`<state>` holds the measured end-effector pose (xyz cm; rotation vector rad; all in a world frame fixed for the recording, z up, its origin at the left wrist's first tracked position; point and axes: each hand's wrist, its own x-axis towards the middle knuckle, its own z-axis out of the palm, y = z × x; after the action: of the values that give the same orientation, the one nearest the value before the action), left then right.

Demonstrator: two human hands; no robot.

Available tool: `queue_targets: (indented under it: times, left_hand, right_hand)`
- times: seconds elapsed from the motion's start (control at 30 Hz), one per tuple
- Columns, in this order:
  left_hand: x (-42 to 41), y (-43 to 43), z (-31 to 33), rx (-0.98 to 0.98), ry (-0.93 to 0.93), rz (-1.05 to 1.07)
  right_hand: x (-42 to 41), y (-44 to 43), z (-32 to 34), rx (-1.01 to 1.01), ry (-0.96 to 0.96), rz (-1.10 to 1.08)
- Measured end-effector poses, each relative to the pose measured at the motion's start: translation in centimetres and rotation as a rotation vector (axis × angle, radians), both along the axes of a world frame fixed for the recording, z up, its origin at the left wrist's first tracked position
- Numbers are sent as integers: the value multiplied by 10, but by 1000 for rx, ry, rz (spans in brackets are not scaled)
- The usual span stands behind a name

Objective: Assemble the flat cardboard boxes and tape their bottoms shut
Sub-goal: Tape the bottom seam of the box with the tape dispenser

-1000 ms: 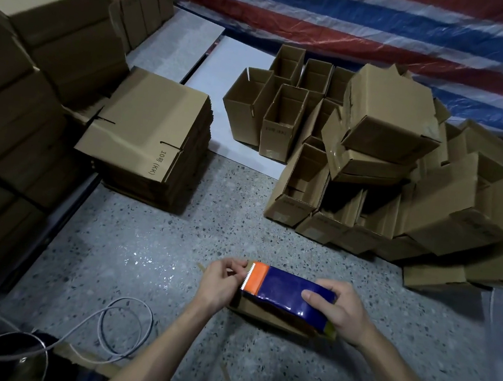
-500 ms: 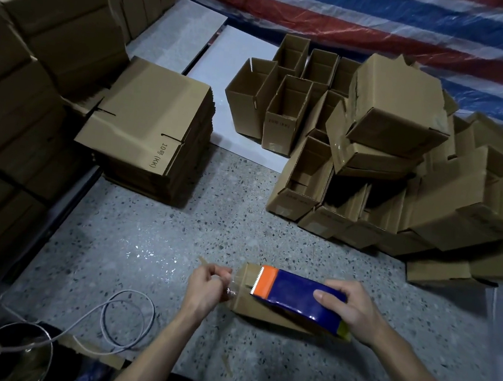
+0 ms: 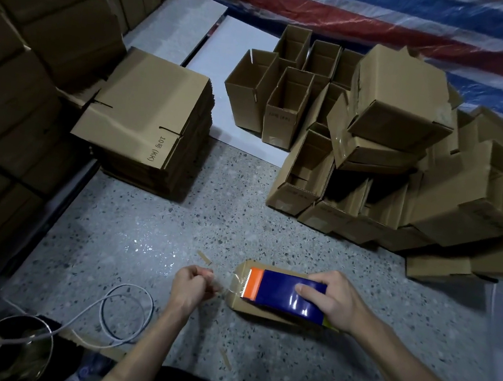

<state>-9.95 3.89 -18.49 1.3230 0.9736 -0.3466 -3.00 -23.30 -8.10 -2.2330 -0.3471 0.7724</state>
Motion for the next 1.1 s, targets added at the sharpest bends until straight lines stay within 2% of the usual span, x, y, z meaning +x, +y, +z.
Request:
queue_targets:
  times: [0.17, 0.33, 0.4, 0.5, 0.57, 0.63, 0.77, 0.9, 1.1]
  left_hand:
    - [1, -18, -14, 32, 37, -52]
    - [-1, -30, -21, -163, 121, -203]
    - [-2, -20, -20, -129, 123, -243]
    - [-6, -11, -15, 110, -86, -349]
    - [-10, -22, -7, 8, -196, -382]
    - [-10, -32, -2, -89, -169, -369]
    - [-8, -33, -2, -118, -212, -396]
    - [-15, -31, -5, -34, -304, -435]
    - [-8, -29, -4, 349, -379, -570]
  right_hand:
    - [0, 1, -3, -37, -9, -19]
    - [7, 6, -3, -31, -12, -10]
    - [8, 5, -4, -24, -8, -1]
    - [9, 4, -5, -20, -4, 15]
    - [10, 5, -3, -16, 3, 11]
    - [9, 6, -3, -13, 15, 13]
    - [10, 6, -2, -28, 15, 1]
    - [11, 7, -2, -16, 40, 7]
    - [19, 1, 2, 96, 175, 39]
